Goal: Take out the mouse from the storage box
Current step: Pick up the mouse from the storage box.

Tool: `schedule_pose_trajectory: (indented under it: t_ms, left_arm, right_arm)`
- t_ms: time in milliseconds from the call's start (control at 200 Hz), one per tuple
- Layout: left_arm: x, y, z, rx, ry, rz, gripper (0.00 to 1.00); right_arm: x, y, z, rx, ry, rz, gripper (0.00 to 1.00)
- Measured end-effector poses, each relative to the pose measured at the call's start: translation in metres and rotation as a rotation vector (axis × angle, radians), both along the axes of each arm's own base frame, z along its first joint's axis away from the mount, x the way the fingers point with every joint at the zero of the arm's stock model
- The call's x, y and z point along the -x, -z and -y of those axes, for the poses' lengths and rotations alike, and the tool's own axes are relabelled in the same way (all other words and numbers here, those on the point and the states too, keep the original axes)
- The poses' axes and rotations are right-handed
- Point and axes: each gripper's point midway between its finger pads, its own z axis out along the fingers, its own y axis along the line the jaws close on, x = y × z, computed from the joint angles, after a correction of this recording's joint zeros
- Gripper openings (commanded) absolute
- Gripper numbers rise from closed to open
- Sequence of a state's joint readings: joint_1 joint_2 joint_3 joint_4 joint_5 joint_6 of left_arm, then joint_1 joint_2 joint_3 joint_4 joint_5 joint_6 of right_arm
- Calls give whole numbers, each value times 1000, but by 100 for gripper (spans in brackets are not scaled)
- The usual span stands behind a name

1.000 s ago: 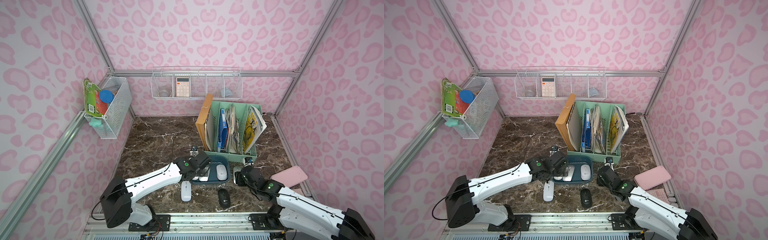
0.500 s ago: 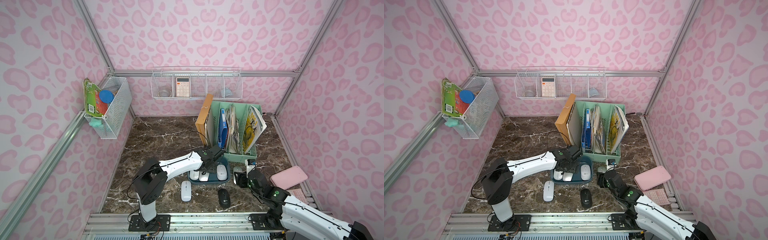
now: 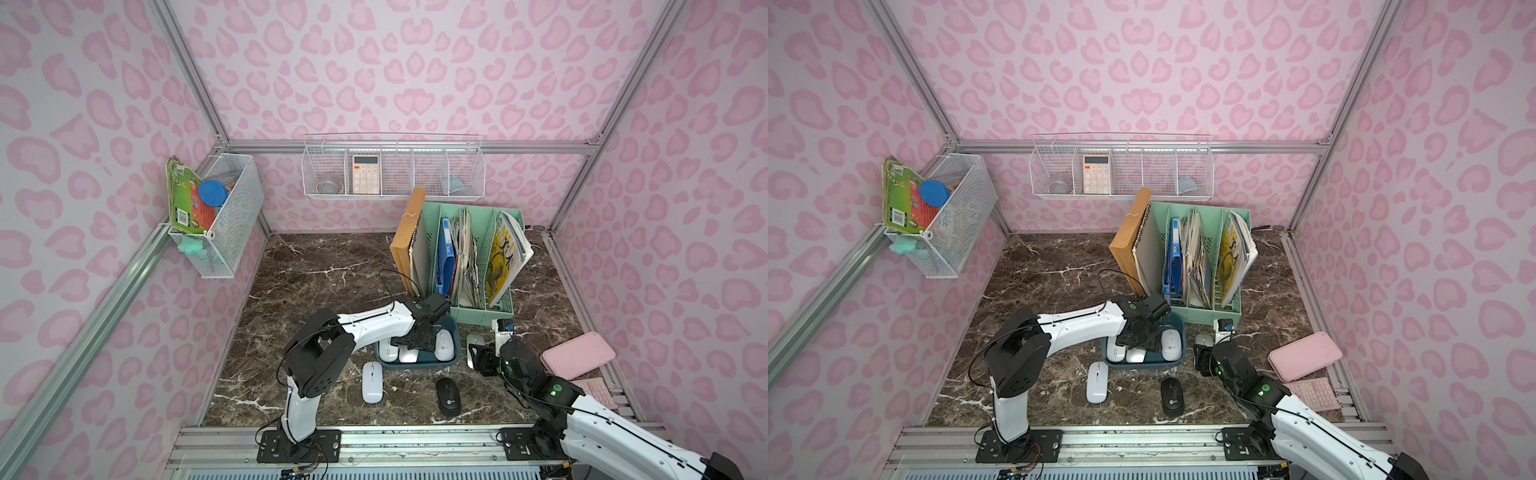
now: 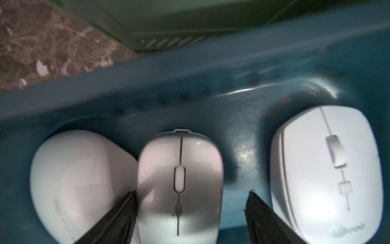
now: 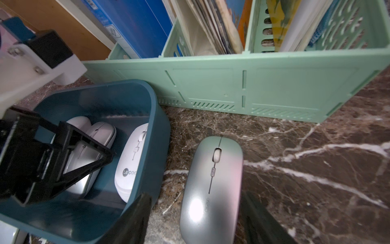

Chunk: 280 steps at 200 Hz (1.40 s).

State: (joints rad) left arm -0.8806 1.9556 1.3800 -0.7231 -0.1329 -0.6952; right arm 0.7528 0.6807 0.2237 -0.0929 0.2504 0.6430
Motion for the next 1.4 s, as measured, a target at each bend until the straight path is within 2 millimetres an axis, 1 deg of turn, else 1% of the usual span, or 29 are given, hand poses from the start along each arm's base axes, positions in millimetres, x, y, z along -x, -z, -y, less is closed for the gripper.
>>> schedule_pose_trajectory:
  t_ms: [105, 245, 535, 760, 875, 1400]
  left_arm:
    - [0, 5, 0, -8, 9, -10, 82]
    - [2, 9, 0, -14, 10, -22, 78]
    - [1, 13, -2, -26, 8, -24, 62]
    - [2, 9, -3, -36, 8, -31, 59]
    - [4, 4, -6, -38, 6, -32, 59]
    - [6, -31, -13, -12, -16, 10, 59]
  right_arm:
    - [0, -1, 0, -5, 0, 6, 71]
    - [-1, -3, -1, -9, 0, 9, 71]
    - [0, -1, 0, -4, 0, 5, 71]
    - [0, -1, 0, -6, 1, 6, 71]
    - [0, -1, 0, -8, -2, 6, 71]
    - [1, -3, -1, -19, -14, 17, 72]
